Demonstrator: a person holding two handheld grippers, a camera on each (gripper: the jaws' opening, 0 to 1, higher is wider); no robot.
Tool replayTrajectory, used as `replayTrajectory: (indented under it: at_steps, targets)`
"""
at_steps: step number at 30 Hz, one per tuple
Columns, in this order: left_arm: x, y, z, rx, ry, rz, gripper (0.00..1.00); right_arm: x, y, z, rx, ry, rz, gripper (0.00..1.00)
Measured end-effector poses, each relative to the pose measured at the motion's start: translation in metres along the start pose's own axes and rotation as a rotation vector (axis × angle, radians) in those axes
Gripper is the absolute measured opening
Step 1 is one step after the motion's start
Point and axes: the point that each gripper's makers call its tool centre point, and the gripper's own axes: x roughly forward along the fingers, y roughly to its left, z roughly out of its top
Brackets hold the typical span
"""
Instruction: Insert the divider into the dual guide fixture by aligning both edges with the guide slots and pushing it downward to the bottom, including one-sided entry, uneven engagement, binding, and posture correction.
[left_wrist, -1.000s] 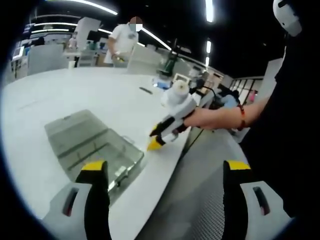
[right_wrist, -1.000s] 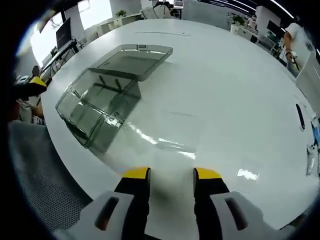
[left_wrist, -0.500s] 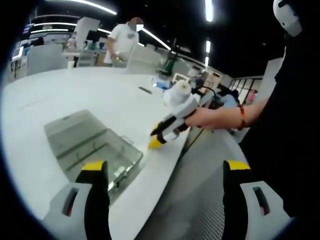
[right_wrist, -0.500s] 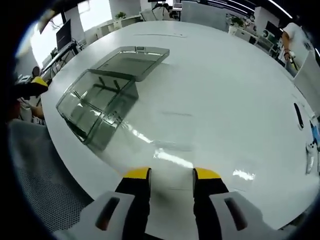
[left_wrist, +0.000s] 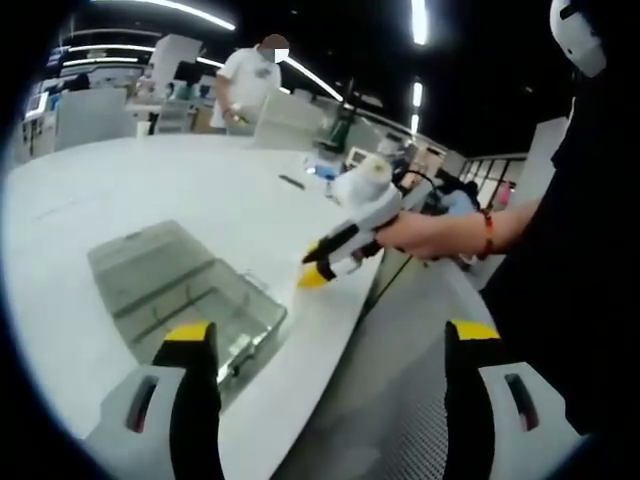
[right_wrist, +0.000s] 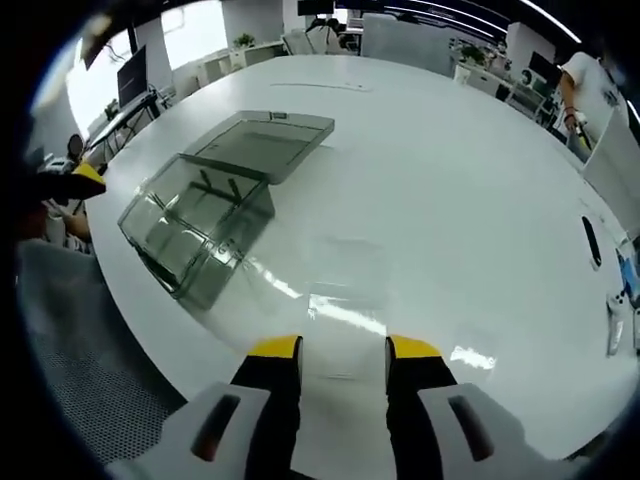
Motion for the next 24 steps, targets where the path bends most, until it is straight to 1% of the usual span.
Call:
replayTrajectory:
  at_steps: [2, 4, 7, 9, 11, 12, 14, 17, 19, 21, 24]
  targets:
    - [0.001, 0.0, 0.002, -0.008, -0.008, 0.005, 0.92, -0.003, 0.0, 0.003, -0.004, -0.01, 0.0, 0.28]
    - [0.002, -0.001, 0.004, 0.002, -0.017, 0.001, 0.91, -0.005, 0.0, 0.007, -0.008, -0.025, 0.001, 0.28]
    - [0.002, 0.001, 0.003, 0.008, 0.0, -0.003, 0.9, -0.007, 0.003, 0.011, -0.021, -0.032, 0.012, 0.28]
    - [0.002, 0.005, 0.004, 0.0, -0.006, 0.001, 0.87, -0.008, 0.004, 0.014, -0.04, -0.036, 0.015, 0.28]
    - [0.002, 0.008, 0.006, -0.02, -0.022, 0.017, 0.87, -0.01, 0.005, 0.017, -0.052, -0.044, 0.018, 0.28]
    - [0.001, 0.008, 0.009, -0.026, -0.042, 0.023, 0.87, -0.011, 0.006, 0.019, -0.06, -0.049, 0.018, 0.28]
    - [0.001, 0.007, 0.011, -0.045, -0.061, 0.02, 0.86, -0.013, 0.007, 0.022, -0.066, -0.058, 0.023, 0.28]
    - [0.0, 0.01, 0.011, -0.069, -0.079, 0.038, 0.83, -0.013, 0.011, 0.026, -0.08, -0.08, 0.045, 0.28]
    - [-0.002, 0.011, 0.009, -0.073, -0.076, 0.046, 0.83, -0.013, 0.013, 0.025, -0.084, -0.071, 0.048, 0.28]
    - [-0.003, 0.012, 0.008, -0.079, -0.077, 0.05, 0.83, -0.014, 0.015, 0.026, -0.093, -0.08, 0.053, 0.28]
    - [-0.006, 0.012, 0.012, -0.101, -0.106, 0.053, 0.83, -0.015, 0.019, 0.027, -0.112, -0.092, 0.06, 0.28]
